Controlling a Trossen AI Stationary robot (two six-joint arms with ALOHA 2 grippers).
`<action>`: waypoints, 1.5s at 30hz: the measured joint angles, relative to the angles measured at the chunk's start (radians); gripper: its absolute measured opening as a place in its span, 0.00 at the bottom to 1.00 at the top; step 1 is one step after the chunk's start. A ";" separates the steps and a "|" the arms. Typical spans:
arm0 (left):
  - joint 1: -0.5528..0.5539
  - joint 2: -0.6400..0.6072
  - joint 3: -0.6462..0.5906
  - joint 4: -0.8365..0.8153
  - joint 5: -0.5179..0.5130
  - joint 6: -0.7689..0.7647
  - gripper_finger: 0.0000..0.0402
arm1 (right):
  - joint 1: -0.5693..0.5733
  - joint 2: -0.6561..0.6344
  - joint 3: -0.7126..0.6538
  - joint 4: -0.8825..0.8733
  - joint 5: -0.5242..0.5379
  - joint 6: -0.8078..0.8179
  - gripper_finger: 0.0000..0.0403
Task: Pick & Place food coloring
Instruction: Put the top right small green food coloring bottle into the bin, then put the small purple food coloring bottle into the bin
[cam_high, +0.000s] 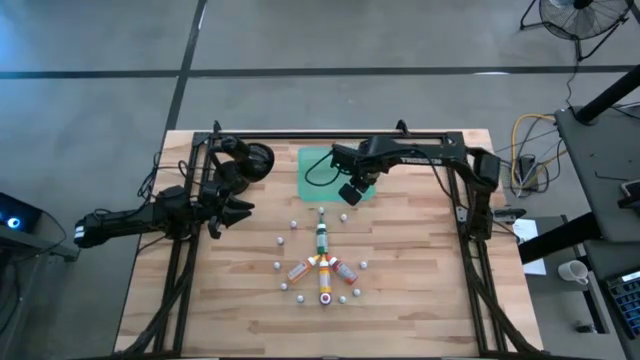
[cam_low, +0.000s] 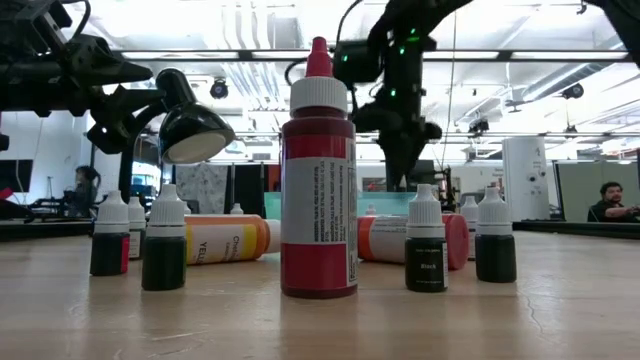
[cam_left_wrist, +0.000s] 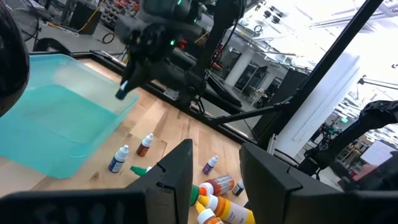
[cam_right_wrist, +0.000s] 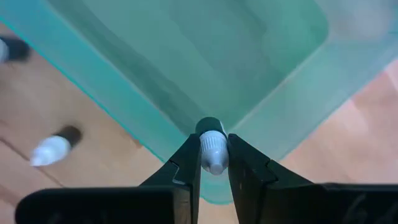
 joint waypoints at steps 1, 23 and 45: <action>0.000 0.000 0.000 0.000 0.000 0.000 0.26 | -0.001 0.015 -0.001 -0.001 0.002 -0.010 0.12; -0.001 0.000 0.000 0.000 0.000 0.000 0.26 | -0.033 0.118 -0.002 0.015 -0.065 -0.068 0.30; 0.000 0.000 0.000 0.000 0.000 0.000 0.26 | 0.059 -0.137 -0.003 0.005 -0.074 -0.046 0.44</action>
